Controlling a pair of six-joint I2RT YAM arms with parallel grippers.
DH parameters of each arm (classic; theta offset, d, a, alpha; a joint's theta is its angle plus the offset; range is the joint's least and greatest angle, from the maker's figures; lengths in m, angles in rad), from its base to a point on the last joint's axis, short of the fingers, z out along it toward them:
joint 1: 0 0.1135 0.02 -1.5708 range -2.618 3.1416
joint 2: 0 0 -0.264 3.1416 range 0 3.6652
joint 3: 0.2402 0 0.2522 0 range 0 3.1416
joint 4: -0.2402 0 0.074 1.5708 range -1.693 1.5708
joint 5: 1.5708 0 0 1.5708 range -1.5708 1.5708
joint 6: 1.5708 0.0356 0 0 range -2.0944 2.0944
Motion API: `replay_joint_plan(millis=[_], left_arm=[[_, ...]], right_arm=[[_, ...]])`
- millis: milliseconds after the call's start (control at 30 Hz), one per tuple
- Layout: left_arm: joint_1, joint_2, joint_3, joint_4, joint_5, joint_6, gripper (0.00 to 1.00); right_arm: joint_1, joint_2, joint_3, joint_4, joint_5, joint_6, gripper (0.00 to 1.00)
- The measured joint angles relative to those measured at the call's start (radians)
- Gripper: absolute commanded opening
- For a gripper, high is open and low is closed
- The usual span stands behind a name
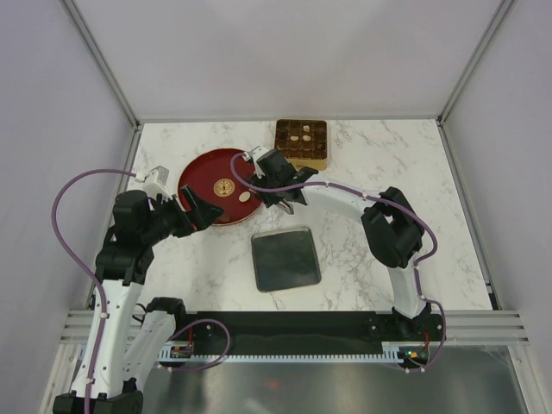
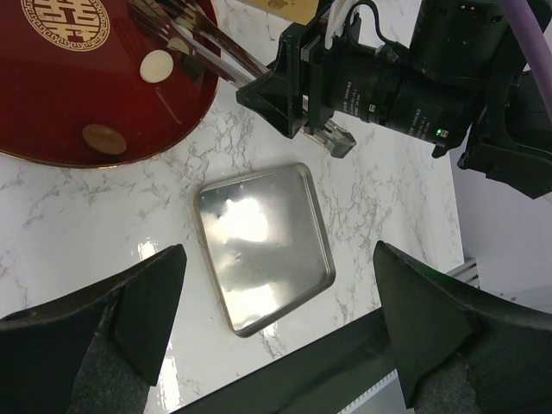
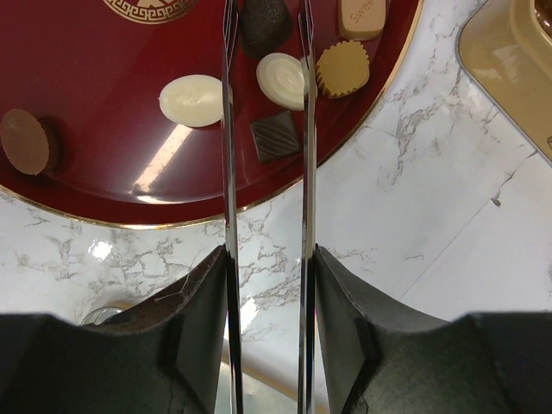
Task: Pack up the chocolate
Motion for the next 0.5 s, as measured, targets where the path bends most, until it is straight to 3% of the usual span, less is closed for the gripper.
replay_joint_plan(millis=[500], left_arm=[[0.000, -0.008, 0.000, 0.000, 0.000, 0.000, 0.98]], right_arm=[[0.000, 0.050, 0.064, -0.023, -0.043, 0.006, 0.41]])
